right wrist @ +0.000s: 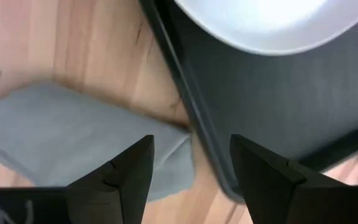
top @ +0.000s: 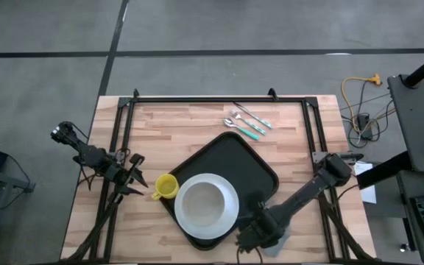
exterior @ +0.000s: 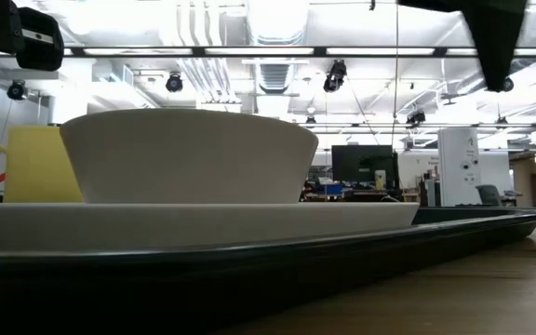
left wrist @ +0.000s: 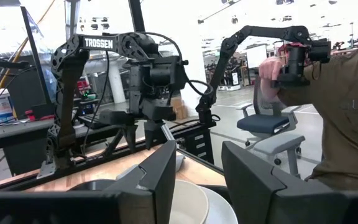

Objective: Set up tray
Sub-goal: Put the gray napkin on the black tray to the right of the white plate

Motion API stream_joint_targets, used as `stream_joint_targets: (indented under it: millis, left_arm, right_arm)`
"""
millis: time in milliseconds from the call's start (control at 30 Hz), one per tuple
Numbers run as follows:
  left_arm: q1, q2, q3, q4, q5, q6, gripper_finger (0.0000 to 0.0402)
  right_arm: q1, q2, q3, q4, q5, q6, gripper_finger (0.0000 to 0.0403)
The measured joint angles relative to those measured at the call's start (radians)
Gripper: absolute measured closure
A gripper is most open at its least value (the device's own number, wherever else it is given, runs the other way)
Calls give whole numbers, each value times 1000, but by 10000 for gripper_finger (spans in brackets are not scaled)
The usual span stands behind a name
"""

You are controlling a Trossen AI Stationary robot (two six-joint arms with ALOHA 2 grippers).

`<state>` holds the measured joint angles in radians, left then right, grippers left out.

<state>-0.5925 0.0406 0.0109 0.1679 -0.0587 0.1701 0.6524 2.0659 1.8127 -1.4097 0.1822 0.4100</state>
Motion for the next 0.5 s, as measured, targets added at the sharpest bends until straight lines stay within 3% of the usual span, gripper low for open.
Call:
stream_joint_targets:
  millis: [233,500]
  left_arm:
    - [0,0,0,0,0,0,285]
    - [0,0,0,-1,0,0,285]
  right_arm:
    - [46,-137,-161,44,44,225,199]
    - [144,-403,-477,332,45,639,199]
